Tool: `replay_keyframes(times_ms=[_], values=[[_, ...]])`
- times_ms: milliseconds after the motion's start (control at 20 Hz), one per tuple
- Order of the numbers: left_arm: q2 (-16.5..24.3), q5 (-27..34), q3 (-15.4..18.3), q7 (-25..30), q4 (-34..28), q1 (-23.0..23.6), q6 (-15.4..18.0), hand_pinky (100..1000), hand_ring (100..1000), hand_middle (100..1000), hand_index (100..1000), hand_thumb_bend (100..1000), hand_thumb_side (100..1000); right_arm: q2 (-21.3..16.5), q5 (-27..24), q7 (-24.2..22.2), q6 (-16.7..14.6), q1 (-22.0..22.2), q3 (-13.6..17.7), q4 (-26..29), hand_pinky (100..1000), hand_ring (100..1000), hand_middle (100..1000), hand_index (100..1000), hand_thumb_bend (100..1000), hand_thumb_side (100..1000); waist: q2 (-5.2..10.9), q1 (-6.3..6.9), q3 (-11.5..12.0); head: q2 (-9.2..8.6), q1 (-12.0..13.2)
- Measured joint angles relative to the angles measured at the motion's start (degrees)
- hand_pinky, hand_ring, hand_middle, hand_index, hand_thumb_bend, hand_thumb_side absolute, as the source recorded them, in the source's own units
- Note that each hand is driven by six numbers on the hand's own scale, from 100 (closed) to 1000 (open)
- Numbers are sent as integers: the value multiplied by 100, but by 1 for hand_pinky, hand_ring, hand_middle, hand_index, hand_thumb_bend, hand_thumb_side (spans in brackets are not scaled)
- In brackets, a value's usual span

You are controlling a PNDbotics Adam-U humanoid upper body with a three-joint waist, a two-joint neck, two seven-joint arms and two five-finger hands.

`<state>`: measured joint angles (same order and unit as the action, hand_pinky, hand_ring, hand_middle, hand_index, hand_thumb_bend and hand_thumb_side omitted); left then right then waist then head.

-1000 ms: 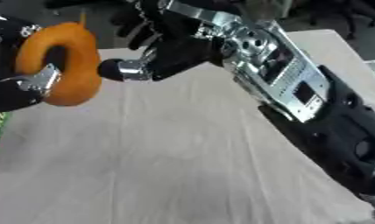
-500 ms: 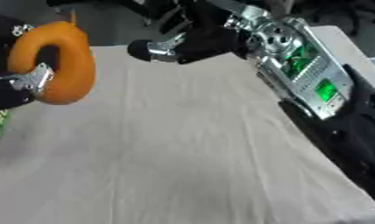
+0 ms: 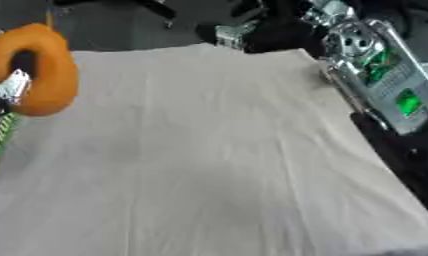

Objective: Pick up the objects with one hand, pass them to the other hand, and then place them into the box on the other side of the table.

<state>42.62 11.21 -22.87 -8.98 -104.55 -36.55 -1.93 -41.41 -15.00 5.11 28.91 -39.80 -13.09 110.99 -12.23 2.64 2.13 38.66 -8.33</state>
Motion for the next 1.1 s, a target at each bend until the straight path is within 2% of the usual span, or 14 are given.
replay_keyframes(times_ms=[300, 600, 750, 800, 850, 950, 1100], values=[[445, -204, 455, -351, 119, 327, 124, 435, 451, 281, 339, 100, 100, -161, -106, 455, -80, 237, 260, -84, 735, 768, 760, 822, 544, 284, -9, 6, 4, 1, 132], [757, -465, 973, -557, 540, 498, 83, 441, 453, 284, 341, 108, 100, -285, -149, 754, -147, 416, 427, -207, 732, 763, 755, 819, 535, 289, -20, 7, 30, 1, 286], [848, -648, 1171, -556, 844, 529, 60, 442, 454, 284, 341, 124, 100, -323, -148, 871, -167, 477, 488, -286, 731, 761, 754, 819, 490, 325, -20, 10, 35, 1, 420], [867, -711, 1217, -544, 950, 530, 47, 443, 455, 285, 341, 100, 100, -323, -147, 919, -174, 501, 510, -317, 732, 762, 756, 821, 389, 367, -20, 11, 36, 2, 472], [882, -776, 1258, -523, 1055, 530, 30, 443, 455, 285, 342, 141, 100, -323, -144, 974, -179, 513, 533, -352, 732, 763, 756, 822, 425, 372, -20, 11, 36, 3, 529], [884, -905, 1329, -465, 1266, 529, -10, 444, 456, 286, 342, 147, 100, -326, -139, 1082, -189, 546, 570, -420, 732, 763, 757, 825, 355, 410, -20, 12, 37, 5, 644], [884, -1090, 1408, -377, 1638, 483, -61, 445, 457, 288, 344, 159, 100, -328, -144, 1208, -206, 581, 611, -535, 732, 764, 759, 827, 357, 414, -20, 13, 41, 16, 822]])
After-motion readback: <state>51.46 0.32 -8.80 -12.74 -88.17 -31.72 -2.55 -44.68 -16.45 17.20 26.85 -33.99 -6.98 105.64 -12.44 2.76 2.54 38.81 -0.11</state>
